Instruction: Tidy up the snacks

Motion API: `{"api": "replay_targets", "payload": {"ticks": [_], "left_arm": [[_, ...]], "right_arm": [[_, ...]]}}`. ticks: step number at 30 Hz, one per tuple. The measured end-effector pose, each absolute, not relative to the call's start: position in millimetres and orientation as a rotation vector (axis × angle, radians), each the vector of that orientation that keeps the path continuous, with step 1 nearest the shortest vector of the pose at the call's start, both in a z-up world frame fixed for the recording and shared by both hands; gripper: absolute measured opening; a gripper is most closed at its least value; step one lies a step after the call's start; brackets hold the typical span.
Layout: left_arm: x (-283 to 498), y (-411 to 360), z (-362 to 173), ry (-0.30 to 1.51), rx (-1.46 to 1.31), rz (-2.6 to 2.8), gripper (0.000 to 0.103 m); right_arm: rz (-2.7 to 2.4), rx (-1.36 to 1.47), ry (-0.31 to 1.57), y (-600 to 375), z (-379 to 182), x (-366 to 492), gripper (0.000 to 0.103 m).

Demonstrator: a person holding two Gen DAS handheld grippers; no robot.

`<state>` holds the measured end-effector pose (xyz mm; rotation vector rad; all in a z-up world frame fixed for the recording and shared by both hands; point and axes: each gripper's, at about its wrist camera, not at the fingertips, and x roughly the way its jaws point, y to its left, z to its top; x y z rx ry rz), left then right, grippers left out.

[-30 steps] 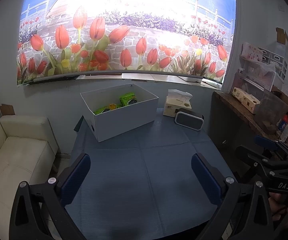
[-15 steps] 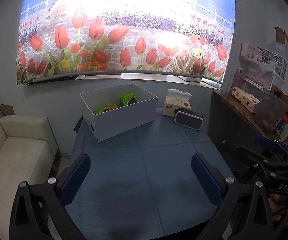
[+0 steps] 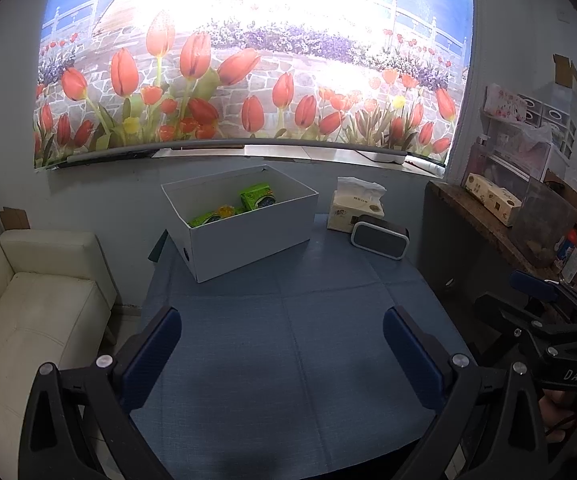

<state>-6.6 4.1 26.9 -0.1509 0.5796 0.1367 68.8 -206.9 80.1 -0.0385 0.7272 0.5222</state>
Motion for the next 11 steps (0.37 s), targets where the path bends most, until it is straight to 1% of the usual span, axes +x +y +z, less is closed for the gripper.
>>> {"api": "replay_targets", "payload": {"ticks": [11], "left_arm": [[-7.6, 3.6, 29.2, 0.567, -0.164, 0.122, 0.103]], "right_arm": [[0.527, -0.044, 0.725, -204.9, 79.2, 67.9, 0.103]]}}
